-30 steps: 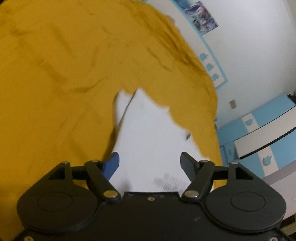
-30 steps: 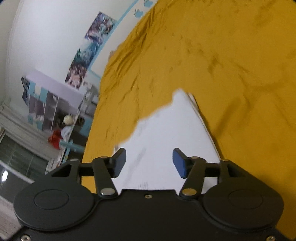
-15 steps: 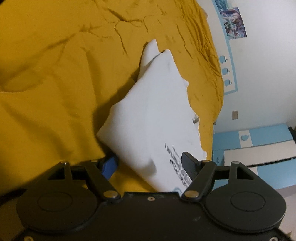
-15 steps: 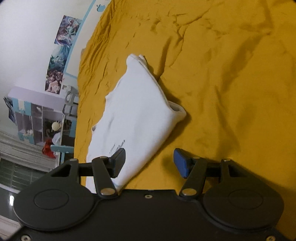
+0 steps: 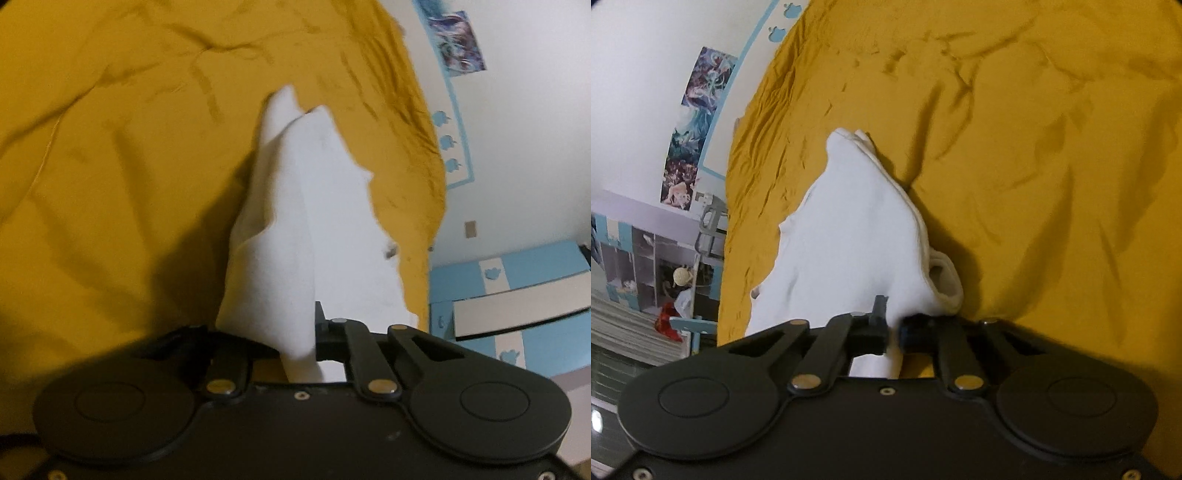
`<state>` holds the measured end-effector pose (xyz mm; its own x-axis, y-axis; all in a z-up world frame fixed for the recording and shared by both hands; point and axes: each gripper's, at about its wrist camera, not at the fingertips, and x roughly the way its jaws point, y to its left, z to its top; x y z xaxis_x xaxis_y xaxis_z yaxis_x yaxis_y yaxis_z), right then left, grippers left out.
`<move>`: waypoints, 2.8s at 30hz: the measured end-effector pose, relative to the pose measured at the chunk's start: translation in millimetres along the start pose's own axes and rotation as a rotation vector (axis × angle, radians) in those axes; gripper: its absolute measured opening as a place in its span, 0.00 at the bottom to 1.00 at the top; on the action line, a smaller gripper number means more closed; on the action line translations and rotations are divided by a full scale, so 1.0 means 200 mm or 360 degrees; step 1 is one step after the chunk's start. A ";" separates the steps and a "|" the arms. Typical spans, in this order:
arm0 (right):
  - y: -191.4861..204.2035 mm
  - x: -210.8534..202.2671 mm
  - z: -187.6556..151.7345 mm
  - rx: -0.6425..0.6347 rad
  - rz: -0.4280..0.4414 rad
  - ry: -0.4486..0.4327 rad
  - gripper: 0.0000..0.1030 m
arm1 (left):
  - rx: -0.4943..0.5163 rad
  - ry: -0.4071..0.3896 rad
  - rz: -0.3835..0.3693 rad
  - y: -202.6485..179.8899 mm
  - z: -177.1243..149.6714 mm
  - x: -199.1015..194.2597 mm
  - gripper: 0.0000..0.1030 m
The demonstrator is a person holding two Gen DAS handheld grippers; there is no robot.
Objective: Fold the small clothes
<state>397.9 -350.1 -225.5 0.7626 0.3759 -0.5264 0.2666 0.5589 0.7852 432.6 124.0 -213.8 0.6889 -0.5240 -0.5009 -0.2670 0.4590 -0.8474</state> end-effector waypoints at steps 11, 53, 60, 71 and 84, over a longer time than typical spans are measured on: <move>0.19 -0.55 -0.10 -0.0220 0.0173 -0.0047 0.05 | 0.0326 0.0068 -0.0068 -0.22 -0.25 -0.49 0.06; 0.14 0.05 0.23 -0.0898 -0.0289 -0.0022 0.41 | 0.0744 -0.0028 0.0423 -0.16 -0.12 -0.07 0.59; 0.16 0.05 0.22 -0.0928 -0.0238 -0.0019 0.18 | 0.0761 -0.0023 0.0429 -0.16 -0.10 -0.06 0.03; 0.20 0.17 0.24 -0.0929 -0.0351 0.0019 0.17 | 0.0665 -0.0010 0.0563 -0.06 -0.05 -0.10 0.08; 0.20 -0.57 0.05 -0.1004 -0.0070 0.0160 0.44 | 0.0729 0.0052 0.0305 -0.15 -0.32 -0.76 0.66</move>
<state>327.7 -378.1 -131.5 0.6918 0.3933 -0.6056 -0.1254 0.8914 0.4356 293.1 144.7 -124.1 0.6329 -0.4180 -0.6516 -0.0584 0.8135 -0.5786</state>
